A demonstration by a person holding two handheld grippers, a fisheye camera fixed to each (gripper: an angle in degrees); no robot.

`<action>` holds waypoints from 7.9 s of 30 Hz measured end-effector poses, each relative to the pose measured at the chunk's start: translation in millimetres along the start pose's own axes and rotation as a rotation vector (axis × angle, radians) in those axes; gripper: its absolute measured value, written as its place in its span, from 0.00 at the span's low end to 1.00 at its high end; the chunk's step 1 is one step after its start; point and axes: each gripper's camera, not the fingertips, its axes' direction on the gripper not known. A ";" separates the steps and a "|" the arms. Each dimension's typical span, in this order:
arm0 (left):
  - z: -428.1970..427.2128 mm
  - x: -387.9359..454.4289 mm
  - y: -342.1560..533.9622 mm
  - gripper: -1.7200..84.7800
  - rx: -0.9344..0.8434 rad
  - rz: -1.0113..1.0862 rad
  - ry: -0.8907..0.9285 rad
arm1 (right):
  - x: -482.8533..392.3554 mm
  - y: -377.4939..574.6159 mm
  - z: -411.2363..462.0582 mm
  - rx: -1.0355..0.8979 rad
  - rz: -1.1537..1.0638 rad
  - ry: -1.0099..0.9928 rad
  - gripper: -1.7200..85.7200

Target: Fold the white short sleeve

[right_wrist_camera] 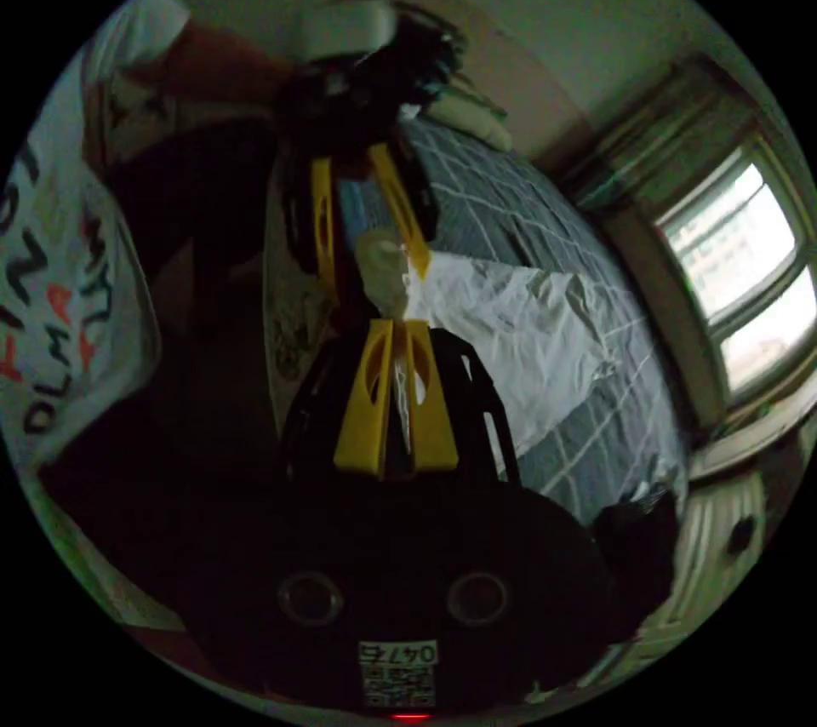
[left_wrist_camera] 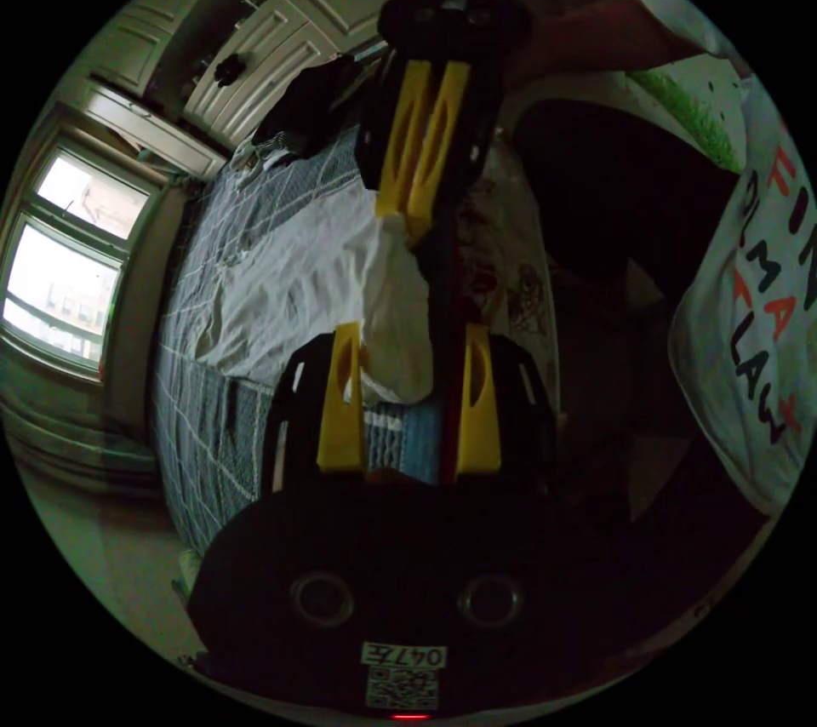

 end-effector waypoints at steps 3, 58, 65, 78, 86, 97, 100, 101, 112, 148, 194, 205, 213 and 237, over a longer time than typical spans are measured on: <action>-1.8 -8.3 1.0 0.18 0.009 -0.018 -0.046 | 36.4 18.0 -12.4 0.077 0.172 -0.137 0.03; -82.4 -243.3 171.7 0.02 0.101 -0.236 0.279 | -8.2 44.3 -55.4 -0.099 -0.160 0.046 0.02; -70.0 -258.1 208.5 0.02 0.041 -0.359 0.311 | 2.1 63.1 -28.7 -0.106 -0.119 -0.131 0.02; 79.1 -492.9 224.2 0.03 -0.144 -0.667 0.513 | 257.6 161.6 175.1 -0.164 0.286 -0.383 0.02; 141.2 -572.4 279.5 0.09 -0.139 -0.841 0.710 | 304.8 245.2 271.6 -0.106 0.485 -0.512 0.04; 51.5 -506.6 308.3 0.12 -0.036 -0.779 0.455 | 235.4 299.4 193.8 0.080 0.547 -0.332 0.12; 41.9 -477.4 290.5 0.11 0.113 -0.712 0.445 | 191.9 310.2 208.5 0.033 0.582 -0.352 0.12; 43.6 -475.8 279.1 0.11 0.153 -0.681 0.464 | 186.8 312.8 213.5 0.020 0.586 -0.354 0.12; 132.7 -507.9 263.5 0.12 -0.038 -0.695 0.568 | 191.6 327.6 274.3 0.081 0.641 -0.516 0.02; 125.4 -547.3 255.9 0.10 0.046 -0.792 0.275 | 225.0 219.0 307.7 0.035 0.301 -0.121 0.02; 136.5 -521.9 251.7 0.03 0.248 -0.657 0.524 | 200.2 289.6 231.7 0.250 0.171 -0.272 0.04; 36.5 -446.7 268.0 0.01 0.551 -0.547 0.516 | 173.7 273.2 137.5 0.245 0.237 -0.222 0.06; 87.5 -471.9 180.1 0.01 0.259 -0.665 0.478 | 212.6 177.5 186.4 0.081 0.175 -0.220 0.03; 167.3 -424.3 177.1 0.01 -0.282 -0.777 0.243 | 333.1 196.1 241.1 -0.262 0.460 -0.037 0.01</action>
